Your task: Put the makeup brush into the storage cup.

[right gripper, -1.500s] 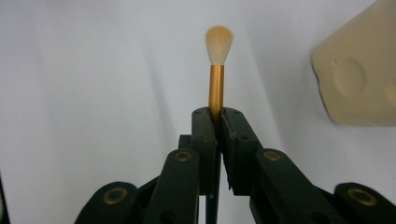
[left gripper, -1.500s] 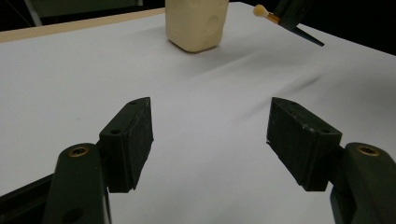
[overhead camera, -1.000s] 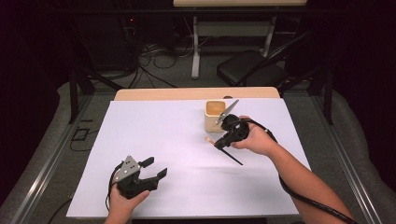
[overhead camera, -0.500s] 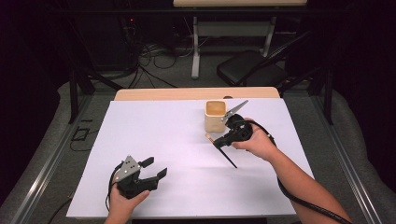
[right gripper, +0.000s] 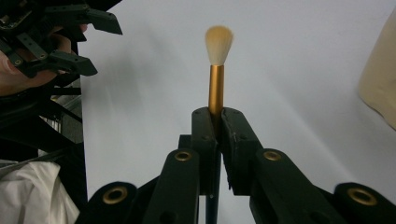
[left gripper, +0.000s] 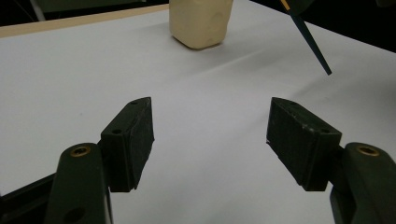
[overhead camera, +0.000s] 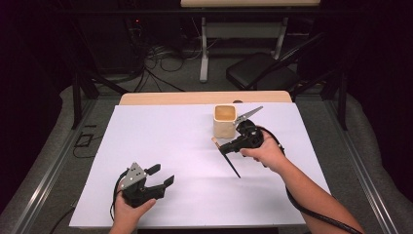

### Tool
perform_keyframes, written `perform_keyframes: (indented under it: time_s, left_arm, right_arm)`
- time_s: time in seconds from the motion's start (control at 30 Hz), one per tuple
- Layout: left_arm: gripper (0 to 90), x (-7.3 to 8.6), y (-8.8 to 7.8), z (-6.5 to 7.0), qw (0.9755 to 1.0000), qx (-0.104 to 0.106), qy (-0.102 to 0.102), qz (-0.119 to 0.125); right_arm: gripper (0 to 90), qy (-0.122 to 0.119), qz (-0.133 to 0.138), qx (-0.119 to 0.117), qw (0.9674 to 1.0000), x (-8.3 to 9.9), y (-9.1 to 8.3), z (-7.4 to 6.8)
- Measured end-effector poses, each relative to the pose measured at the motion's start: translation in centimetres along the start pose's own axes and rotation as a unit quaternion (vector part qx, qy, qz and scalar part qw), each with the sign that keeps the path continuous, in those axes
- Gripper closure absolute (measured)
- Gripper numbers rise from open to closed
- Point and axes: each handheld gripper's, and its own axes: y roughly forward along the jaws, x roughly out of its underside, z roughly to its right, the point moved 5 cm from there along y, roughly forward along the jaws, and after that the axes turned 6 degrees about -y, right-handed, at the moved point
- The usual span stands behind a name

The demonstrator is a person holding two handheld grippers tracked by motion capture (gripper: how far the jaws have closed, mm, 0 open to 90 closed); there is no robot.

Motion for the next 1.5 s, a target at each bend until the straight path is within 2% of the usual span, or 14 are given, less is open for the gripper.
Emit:
perform_keyframes:
  time_s: [0.3,0.5,0.6,0.67,0.83,1.0,1.07,1.13,1.2,1.37,1.43,1.5]
  left_arm:
    - [33.1,0.0,0.1,0.0,1.0000,0.002,-0.003,-0.003]
    - [33.9,0.0,0.3,-0.1,0.9999,0.004,-0.016,-0.004]
    - [33.9,-0.3,0.4,-0.2,0.9998,-0.003,-0.020,-0.002]
    - [33.9,-0.9,0.4,-0.2,0.9996,0.001,-0.027,0.004]
    - [35.1,-2.0,0.9,0.0,0.9984,0.026,-0.050,0.007]
    - [35.8,-3.0,1.9,0.9,0.9984,0.038,-0.041,0.002]
    - [35.8,-3.5,2.5,1.4,0.9976,0.050,-0.047,-0.003]
    - [35.9,-3.9,2.9,1.8,0.9974,0.053,-0.048,-0.006]
    - [36.1,-4.3,3.5,2.1,0.9981,0.044,-0.040,-0.017]
    - [36.4,-4.9,4.6,3.0,0.9984,0.039,-0.022,-0.033]
    - [36.3,-5.0,5.0,3.1,0.9988,0.029,-0.013,-0.037]
    - [36.4,-5.1,5.4,3.3,0.9985,0.025,-0.010,-0.047]
  right_arm:
    - [83.9,0.022,0.028,-0.002,0.9994,0.2,-0.2,0.3]
    - [83.9,0.032,0.051,0.004,0.9982,0.4,-0.4,0.6]
    - [83.9,0.039,0.061,0.005,0.9974,0.5,-0.4,0.7]
    - [83.9,0.042,0.067,0.007,0.9968,0.6,-0.4,0.7]
    - [83.9,0.049,0.082,0.007,0.9954,0.7,-0.4,0.5]
    - [83.9,0.052,0.099,0.003,0.9937,0.5,-0.3,0.1]
    - [83.9,0.055,0.107,0.002,0.9928,0.5,-0.3,0.0]
    - [83.9,0.058,0.115,0.001,0.9917,0.5,-0.3,-0.1]
    - [83.9,0.060,0.119,0.003,0.9911,0.5,-0.3,-0.2]
    - [83.9,0.066,0.132,0.007,0.9890,0.5,-0.3,-0.2]
    - [83.9,0.068,0.137,0.008,0.9882,0.5,-0.3,-0.3]
    - [83.9,0.067,0.141,0.008,0.9877,0.5,-0.4,-0.3]
